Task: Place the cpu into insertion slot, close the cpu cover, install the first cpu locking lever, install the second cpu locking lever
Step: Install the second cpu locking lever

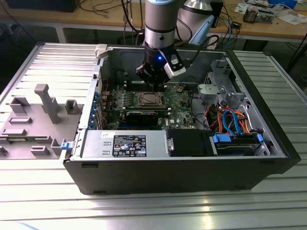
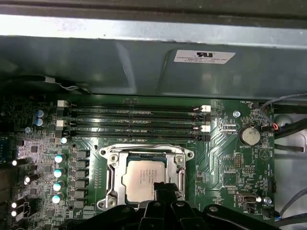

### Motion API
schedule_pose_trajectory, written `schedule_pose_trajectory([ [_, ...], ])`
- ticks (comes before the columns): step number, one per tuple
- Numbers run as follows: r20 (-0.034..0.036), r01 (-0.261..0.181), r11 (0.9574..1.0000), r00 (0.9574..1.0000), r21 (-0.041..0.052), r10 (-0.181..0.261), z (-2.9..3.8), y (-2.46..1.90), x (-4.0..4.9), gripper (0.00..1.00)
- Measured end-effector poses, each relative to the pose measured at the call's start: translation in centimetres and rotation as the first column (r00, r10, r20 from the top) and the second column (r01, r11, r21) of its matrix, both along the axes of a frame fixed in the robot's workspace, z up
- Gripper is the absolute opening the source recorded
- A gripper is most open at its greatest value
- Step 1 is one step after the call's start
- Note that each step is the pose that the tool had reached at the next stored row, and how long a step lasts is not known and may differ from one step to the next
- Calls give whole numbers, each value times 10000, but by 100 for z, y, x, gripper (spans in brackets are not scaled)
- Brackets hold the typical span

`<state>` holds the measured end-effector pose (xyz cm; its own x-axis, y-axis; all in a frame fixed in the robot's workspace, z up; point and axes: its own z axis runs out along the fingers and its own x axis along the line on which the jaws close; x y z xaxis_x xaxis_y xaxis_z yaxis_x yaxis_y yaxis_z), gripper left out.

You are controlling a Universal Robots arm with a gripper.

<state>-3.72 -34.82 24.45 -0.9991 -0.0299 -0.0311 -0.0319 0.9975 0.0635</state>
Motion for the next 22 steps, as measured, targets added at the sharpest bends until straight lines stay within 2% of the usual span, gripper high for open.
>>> schedule_pose_trajectory([
  [1, -1, 1, 10000, 10000, -2, -1, -26, -21, -1, 11],
  [2, 0, 1, 10000, 10000, 0, -1, -55, -24, 0, 11],
  [13, 0, 0, 10000, 10000, 2, 0, -28, -27, 0, 11],
  [15, -1, 0, 10000, 10000, -1, 0, -27, -48, 0, 11],
  [22, -1, 1, 10000, 10000, -1, -1, -28, -174, 0, 11],
])
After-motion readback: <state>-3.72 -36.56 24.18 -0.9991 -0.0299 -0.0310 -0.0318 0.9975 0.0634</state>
